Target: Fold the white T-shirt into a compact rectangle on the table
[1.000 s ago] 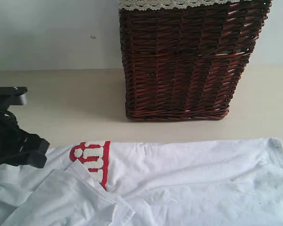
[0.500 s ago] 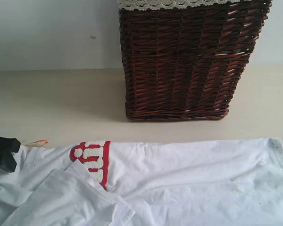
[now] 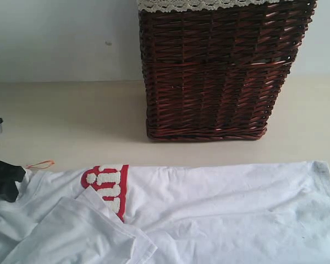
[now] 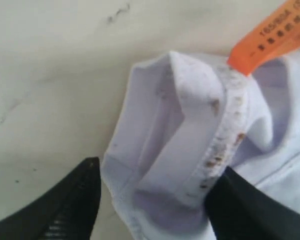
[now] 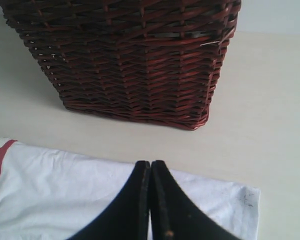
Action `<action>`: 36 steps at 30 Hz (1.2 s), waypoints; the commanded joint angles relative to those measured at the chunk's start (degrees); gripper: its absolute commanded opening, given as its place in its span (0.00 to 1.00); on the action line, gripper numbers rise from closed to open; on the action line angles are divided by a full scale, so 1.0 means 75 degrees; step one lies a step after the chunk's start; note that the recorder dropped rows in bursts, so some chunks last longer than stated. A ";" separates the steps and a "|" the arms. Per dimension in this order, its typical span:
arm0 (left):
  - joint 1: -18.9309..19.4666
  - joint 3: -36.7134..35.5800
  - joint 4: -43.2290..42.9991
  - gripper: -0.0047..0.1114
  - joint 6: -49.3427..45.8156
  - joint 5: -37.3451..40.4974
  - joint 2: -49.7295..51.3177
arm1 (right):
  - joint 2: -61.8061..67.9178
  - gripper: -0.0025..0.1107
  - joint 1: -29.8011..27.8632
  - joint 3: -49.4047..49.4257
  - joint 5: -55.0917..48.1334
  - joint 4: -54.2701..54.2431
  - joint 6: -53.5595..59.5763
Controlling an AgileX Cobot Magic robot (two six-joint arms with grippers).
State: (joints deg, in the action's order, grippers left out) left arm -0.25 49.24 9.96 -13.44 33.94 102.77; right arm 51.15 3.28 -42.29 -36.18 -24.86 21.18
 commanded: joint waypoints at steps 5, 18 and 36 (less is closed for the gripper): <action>0.0041 -0.0069 -0.0134 0.54 -0.0475 -0.0008 0.0295 | 0.0017 0.02 0.0010 0.0046 0.0009 -0.0047 0.0084; 0.0026 0.0237 0.1810 0.54 -0.1962 0.1862 0.1200 | 0.0017 0.02 0.0010 0.0046 0.0009 -0.0093 0.0101; 0.0026 0.0555 0.2508 0.04 -0.2830 0.2237 0.1344 | 0.0017 0.02 0.0010 0.0046 -0.0020 -0.0123 0.0101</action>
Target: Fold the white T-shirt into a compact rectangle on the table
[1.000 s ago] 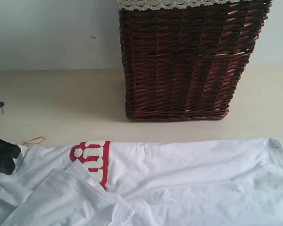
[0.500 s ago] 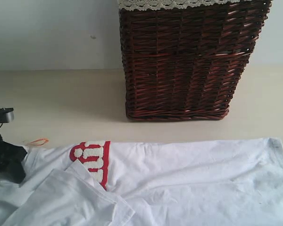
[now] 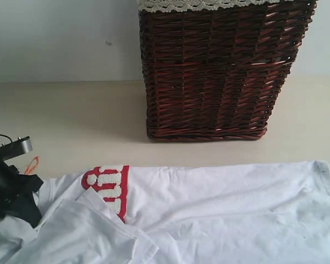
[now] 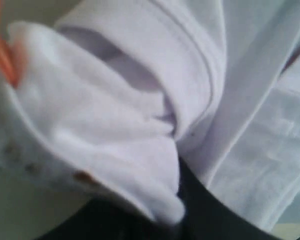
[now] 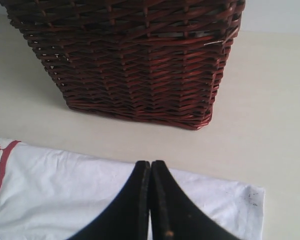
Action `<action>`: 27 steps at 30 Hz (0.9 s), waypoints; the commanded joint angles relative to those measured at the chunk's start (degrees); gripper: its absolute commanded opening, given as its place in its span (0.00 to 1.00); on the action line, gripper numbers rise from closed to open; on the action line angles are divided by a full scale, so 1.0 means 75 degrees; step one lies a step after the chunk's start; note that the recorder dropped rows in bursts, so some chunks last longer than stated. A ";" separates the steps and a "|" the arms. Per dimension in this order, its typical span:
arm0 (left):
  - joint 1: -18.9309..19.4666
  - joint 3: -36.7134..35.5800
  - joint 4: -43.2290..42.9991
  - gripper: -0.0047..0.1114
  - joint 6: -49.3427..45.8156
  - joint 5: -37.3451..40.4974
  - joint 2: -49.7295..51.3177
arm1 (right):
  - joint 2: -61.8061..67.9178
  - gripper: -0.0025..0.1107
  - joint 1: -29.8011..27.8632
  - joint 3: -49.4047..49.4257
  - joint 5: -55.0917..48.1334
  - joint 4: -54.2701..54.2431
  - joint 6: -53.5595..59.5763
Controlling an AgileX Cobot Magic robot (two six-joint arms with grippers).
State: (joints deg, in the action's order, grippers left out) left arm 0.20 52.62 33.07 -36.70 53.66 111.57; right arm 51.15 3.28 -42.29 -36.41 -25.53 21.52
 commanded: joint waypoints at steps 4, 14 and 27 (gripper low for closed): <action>-0.0034 0.0120 -0.1229 0.04 0.1020 -0.0420 -0.0069 | 0.0017 0.02 0.0010 0.0046 -0.0007 -0.0086 0.0123; -0.0019 0.0814 -0.6196 0.04 0.5273 0.1044 -0.1400 | 0.0017 0.02 0.0010 0.0046 -0.0089 -0.0259 0.0194; -0.0214 0.2183 -0.5898 0.04 0.5883 0.2174 -0.2307 | 0.0017 0.02 0.0010 0.0046 -0.0107 -0.0430 0.0327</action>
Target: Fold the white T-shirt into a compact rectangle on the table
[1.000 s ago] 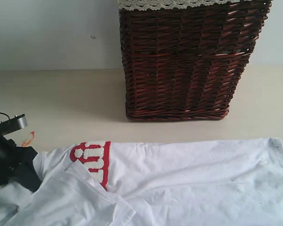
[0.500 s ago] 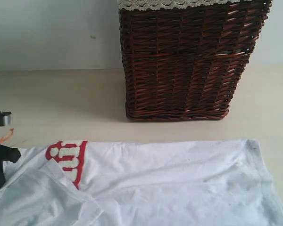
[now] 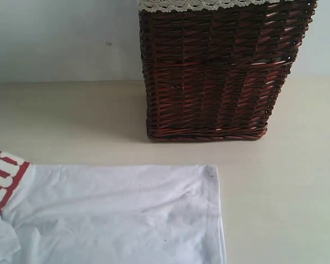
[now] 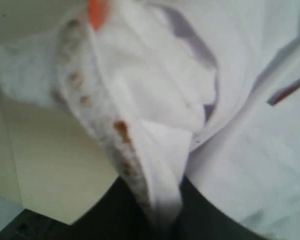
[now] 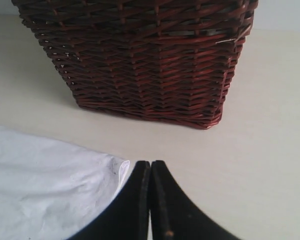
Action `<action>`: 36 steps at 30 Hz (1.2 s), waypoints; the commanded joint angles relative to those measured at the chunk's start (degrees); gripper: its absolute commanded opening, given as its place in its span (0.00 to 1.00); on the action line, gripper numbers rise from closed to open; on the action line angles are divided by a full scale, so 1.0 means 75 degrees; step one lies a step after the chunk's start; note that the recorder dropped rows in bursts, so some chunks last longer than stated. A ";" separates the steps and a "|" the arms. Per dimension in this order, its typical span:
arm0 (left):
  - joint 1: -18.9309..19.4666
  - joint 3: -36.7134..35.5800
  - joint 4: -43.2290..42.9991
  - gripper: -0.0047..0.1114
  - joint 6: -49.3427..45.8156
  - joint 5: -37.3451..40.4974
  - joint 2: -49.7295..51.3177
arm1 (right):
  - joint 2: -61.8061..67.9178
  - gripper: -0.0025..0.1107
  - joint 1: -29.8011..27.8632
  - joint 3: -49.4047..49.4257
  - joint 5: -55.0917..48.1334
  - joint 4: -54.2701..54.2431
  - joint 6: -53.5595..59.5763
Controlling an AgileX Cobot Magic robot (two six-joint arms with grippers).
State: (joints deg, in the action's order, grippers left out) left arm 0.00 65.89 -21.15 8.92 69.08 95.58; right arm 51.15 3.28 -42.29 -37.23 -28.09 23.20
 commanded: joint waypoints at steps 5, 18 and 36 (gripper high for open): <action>-0.1246 0.0566 0.3100 0.04 -0.0346 0.0118 -0.0142 | 0.0017 0.02 0.0010 0.0046 -0.0013 -0.0165 0.0134; -0.5692 0.0722 0.6327 0.04 -0.0100 -0.3603 0.0535 | 0.0017 0.02 0.0010 0.0046 -0.0148 -0.0454 0.0362; -0.8215 0.1966 0.4469 0.33 -0.0583 -0.3965 0.1257 | 0.0017 0.02 0.0010 0.0046 -0.0238 -0.0848 0.0818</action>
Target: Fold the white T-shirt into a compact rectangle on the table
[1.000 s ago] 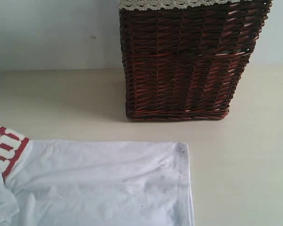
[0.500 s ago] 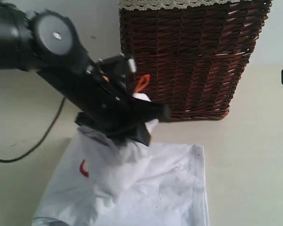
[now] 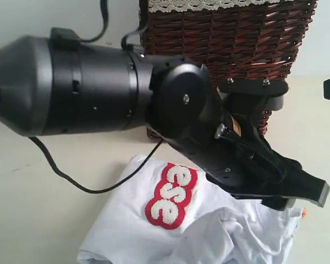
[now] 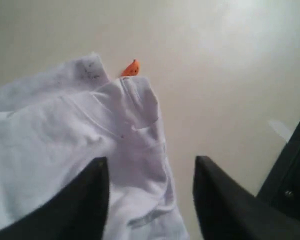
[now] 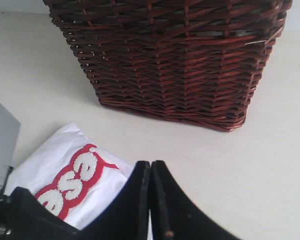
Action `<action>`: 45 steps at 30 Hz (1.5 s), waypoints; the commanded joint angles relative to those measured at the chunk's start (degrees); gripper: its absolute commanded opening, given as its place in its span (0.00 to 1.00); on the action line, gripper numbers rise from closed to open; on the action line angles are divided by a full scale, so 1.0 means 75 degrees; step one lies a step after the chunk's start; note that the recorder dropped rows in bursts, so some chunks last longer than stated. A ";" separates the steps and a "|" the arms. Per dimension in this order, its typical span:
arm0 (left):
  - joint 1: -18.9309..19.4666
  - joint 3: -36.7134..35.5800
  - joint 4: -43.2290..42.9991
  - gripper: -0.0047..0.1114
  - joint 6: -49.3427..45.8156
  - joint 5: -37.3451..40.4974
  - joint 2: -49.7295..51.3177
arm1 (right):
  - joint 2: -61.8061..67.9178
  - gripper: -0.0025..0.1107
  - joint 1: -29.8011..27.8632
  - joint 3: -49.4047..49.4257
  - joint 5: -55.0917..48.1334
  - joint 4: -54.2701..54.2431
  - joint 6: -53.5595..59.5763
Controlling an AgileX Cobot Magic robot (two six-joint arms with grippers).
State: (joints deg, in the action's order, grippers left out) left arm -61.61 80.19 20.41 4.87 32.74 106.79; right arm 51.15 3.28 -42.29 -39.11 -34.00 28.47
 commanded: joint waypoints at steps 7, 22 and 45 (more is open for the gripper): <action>0.0051 -0.0004 -0.2634 0.04 0.0606 0.1221 -0.0009 | 0.0017 0.02 0.0010 0.0046 -0.0039 0.0019 0.0130; -0.0631 -0.0918 0.0912 0.04 -0.2844 0.1710 0.0772 | 0.0017 0.02 0.0010 0.0046 0.0006 0.0038 0.0130; -0.0613 -0.0918 -0.0544 0.04 -0.1814 0.0762 0.1757 | 0.0017 0.02 0.0010 0.0046 0.0211 0.0021 0.0130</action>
State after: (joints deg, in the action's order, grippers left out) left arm -65.43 73.66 16.38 -8.14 35.11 118.95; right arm 51.15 3.28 -42.29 -39.17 -33.88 29.02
